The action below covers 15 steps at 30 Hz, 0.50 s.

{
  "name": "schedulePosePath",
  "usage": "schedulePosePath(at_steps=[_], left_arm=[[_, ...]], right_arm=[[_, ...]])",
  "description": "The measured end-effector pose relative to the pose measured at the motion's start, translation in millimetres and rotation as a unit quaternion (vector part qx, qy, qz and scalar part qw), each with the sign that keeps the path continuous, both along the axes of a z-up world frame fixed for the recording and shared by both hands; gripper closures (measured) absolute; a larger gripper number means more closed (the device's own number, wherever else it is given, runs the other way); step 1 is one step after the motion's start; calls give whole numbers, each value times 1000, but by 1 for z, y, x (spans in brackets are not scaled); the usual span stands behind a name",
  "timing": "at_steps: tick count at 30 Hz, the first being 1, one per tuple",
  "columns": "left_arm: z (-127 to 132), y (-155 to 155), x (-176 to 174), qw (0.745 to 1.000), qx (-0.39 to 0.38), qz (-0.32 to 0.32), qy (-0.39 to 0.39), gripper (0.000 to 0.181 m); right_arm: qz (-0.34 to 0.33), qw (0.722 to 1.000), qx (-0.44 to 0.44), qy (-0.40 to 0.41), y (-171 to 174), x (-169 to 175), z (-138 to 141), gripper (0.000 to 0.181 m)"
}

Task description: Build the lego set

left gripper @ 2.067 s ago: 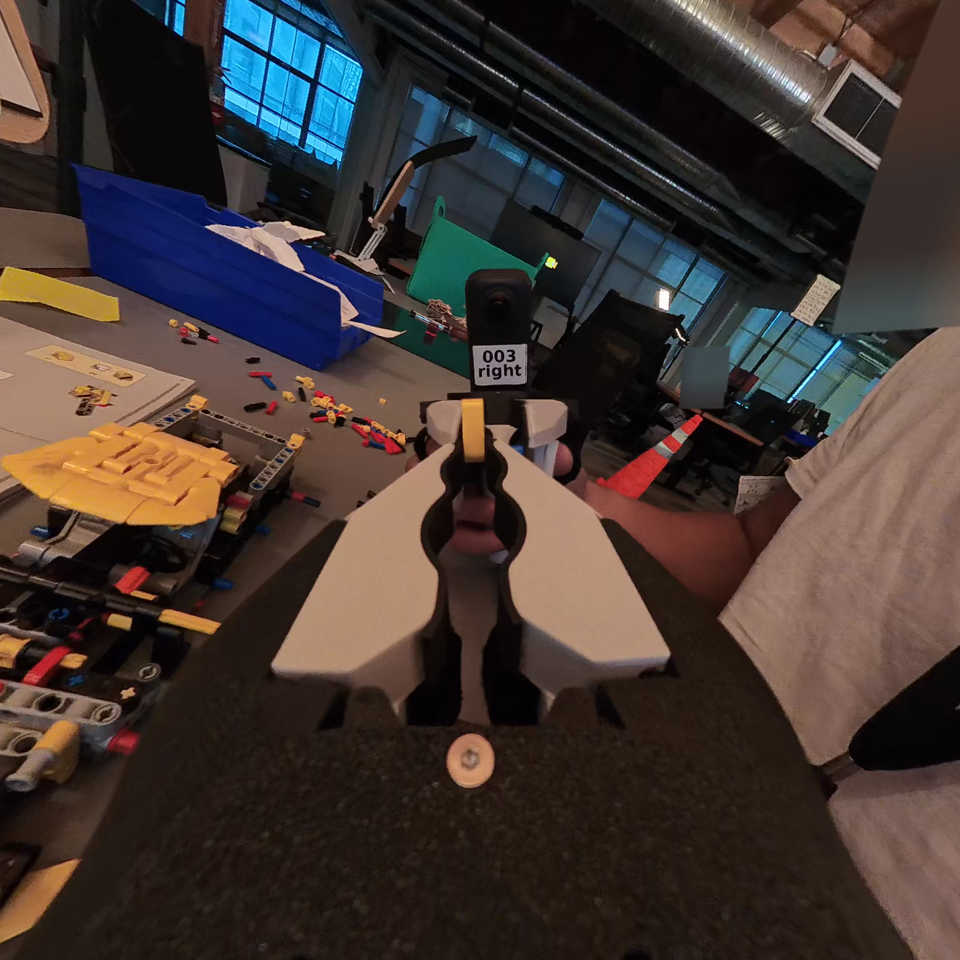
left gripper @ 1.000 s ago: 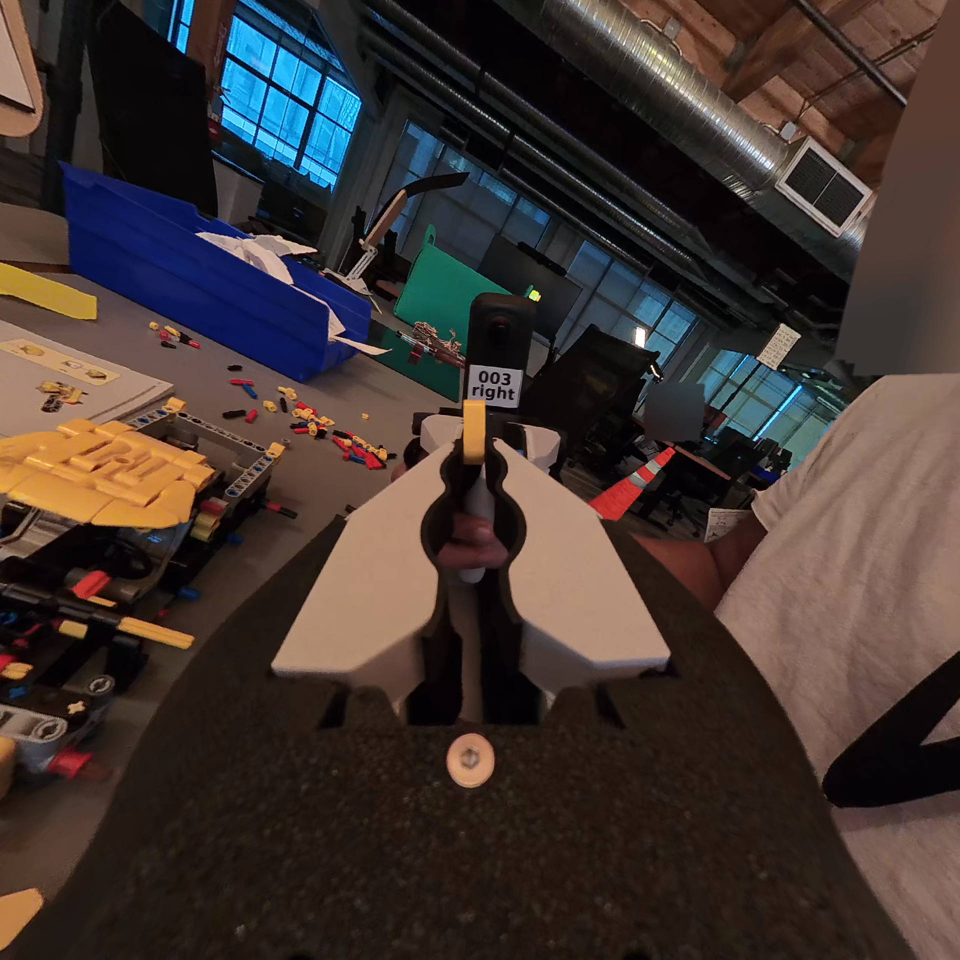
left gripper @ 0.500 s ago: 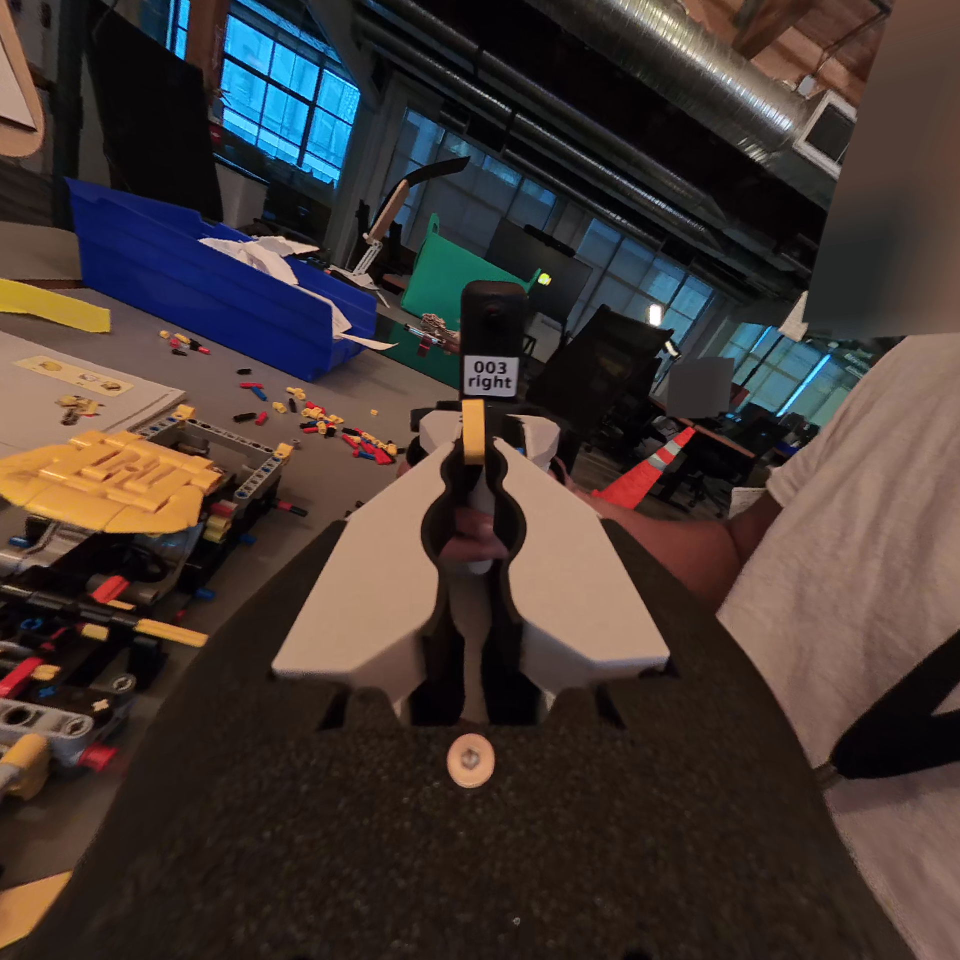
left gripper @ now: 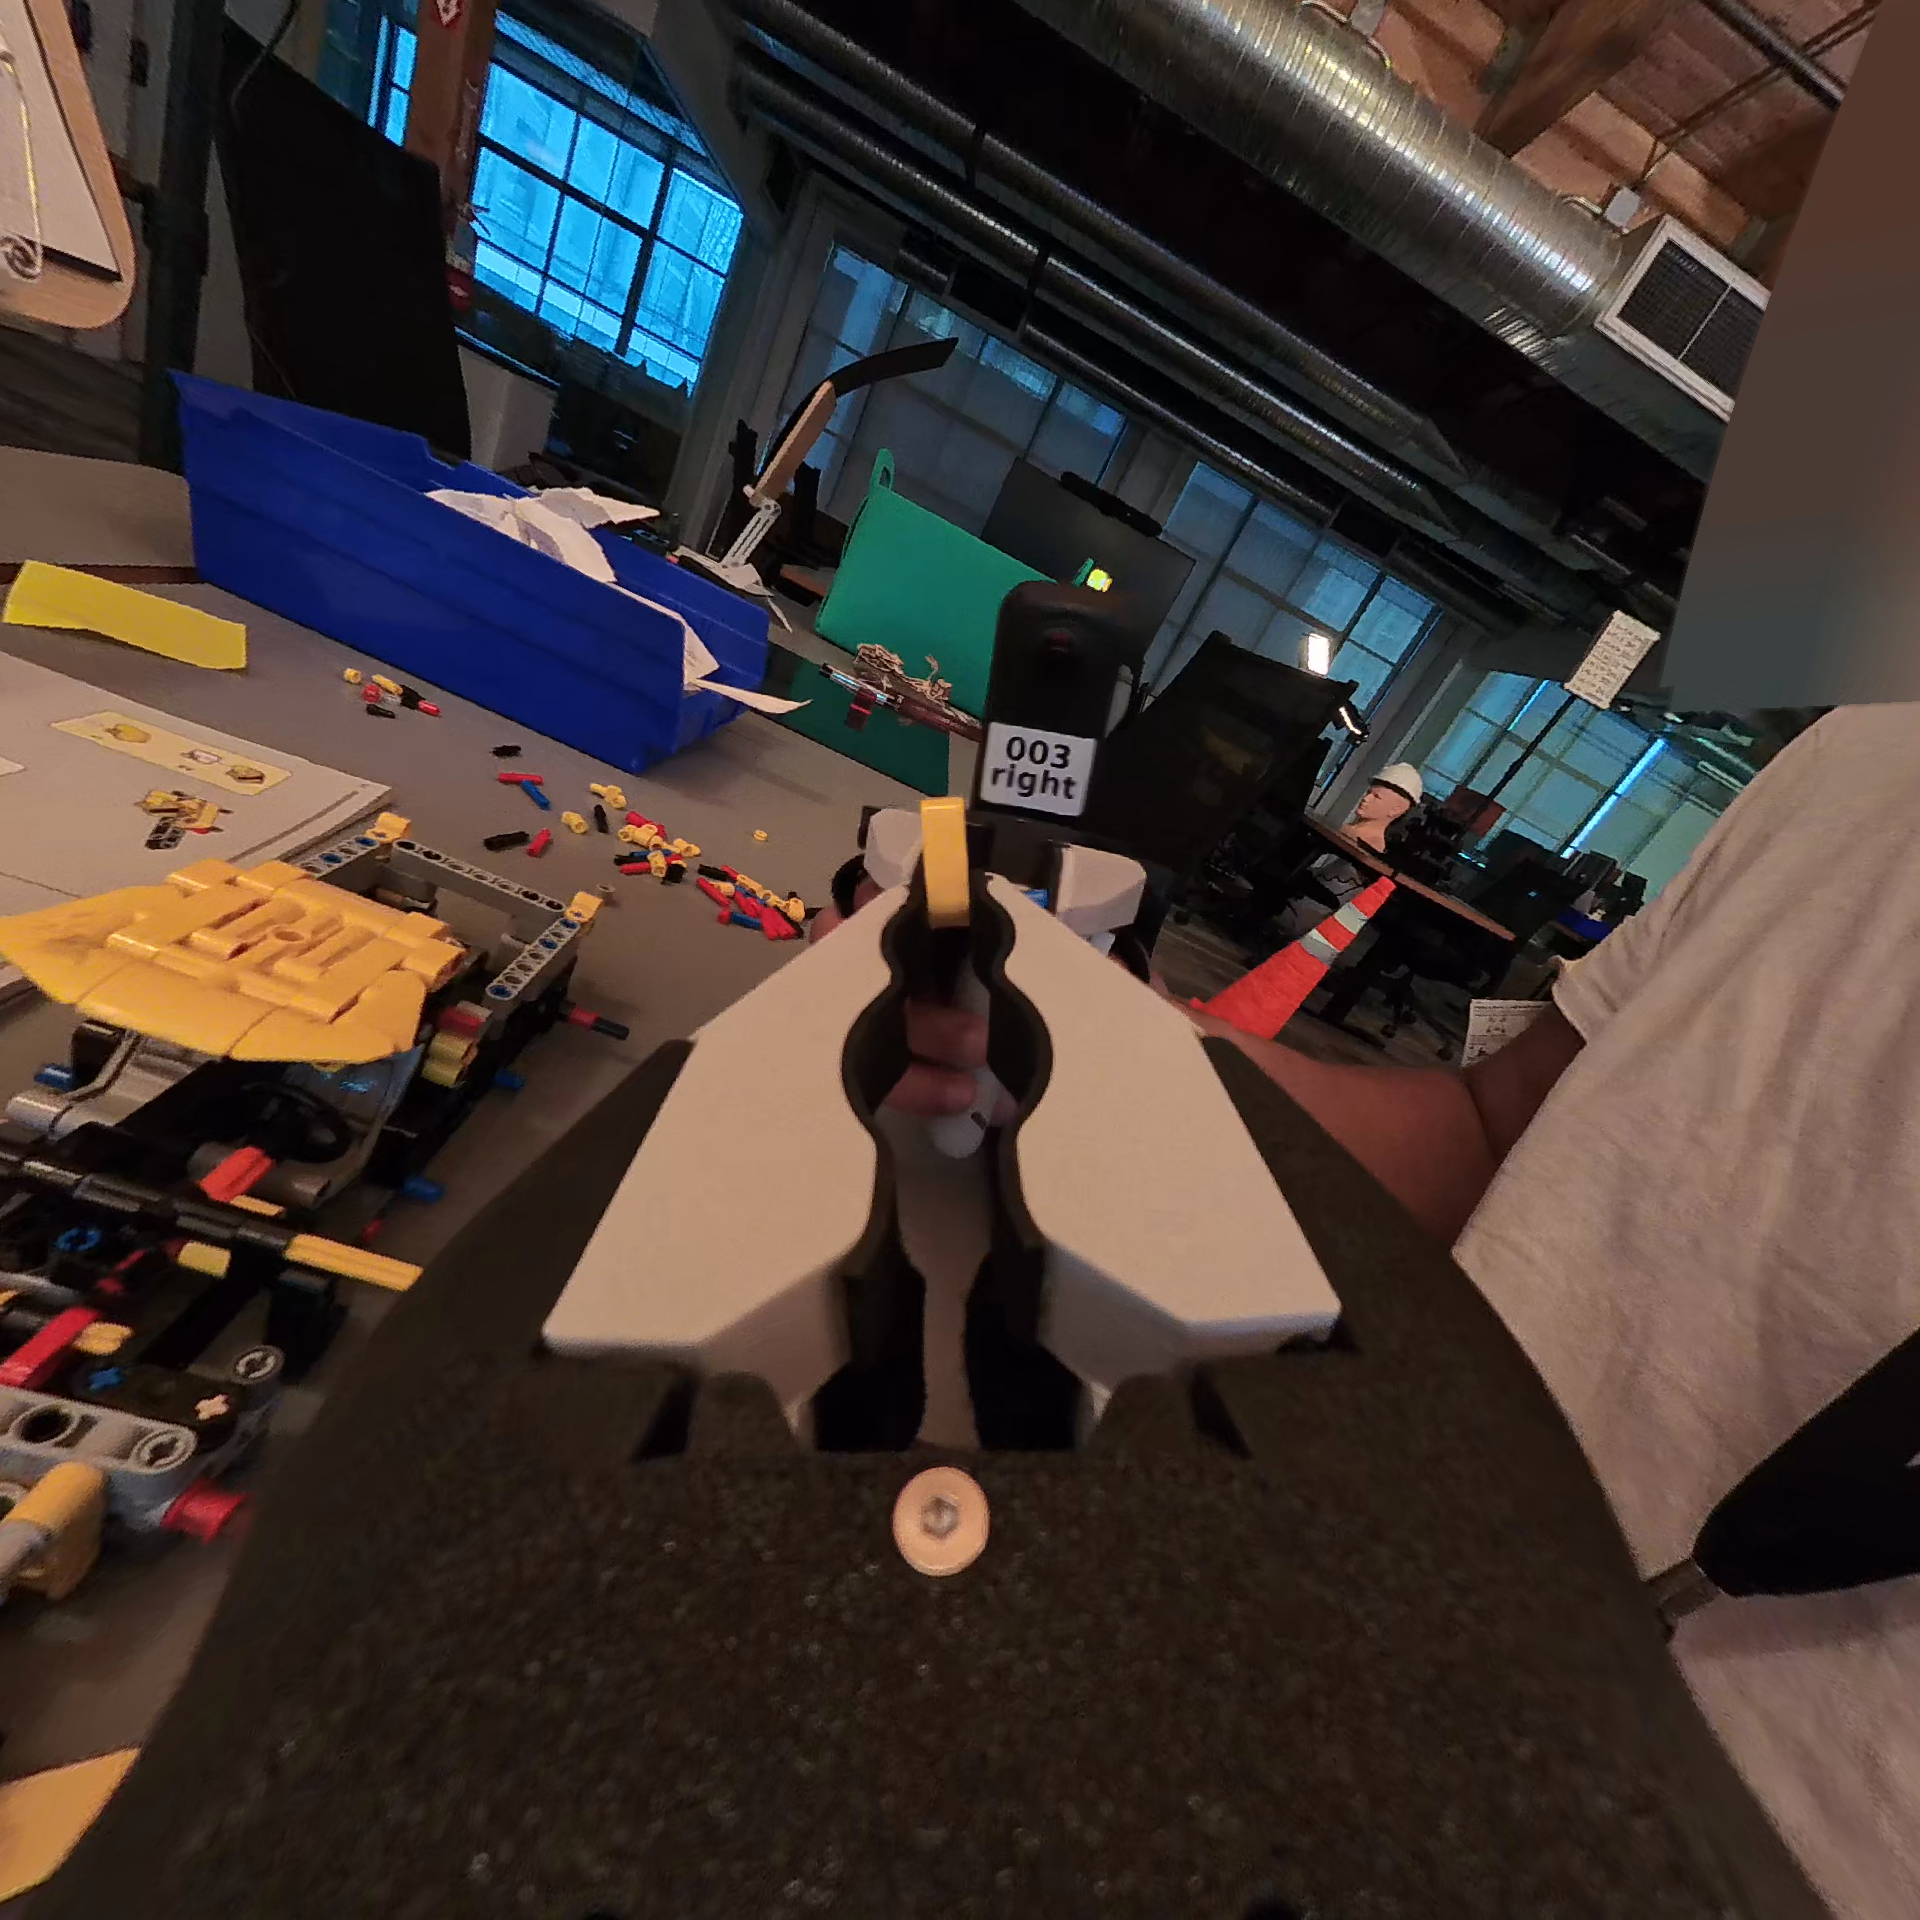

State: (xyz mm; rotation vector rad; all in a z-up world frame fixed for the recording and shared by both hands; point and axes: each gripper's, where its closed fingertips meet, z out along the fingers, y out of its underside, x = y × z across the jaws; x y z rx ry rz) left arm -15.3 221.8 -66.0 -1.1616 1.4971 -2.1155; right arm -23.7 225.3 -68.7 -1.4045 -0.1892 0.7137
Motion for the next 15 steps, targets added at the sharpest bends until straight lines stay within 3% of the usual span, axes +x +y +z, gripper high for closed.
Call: schedulePosePath(at_steps=[4,12,15], left_arm=[[1,-4,0,1000,-18,-7,3,174],[1,-7,-3,997,-66,-39,19,174],[0,-3,1,996,-83,-31,31,174]], right_arm=[[28,999,1,43,-4,0,1,159],[34,999,7,25,-6,-2,1,160],[35,998,-9,58,-2,2,0,160]])
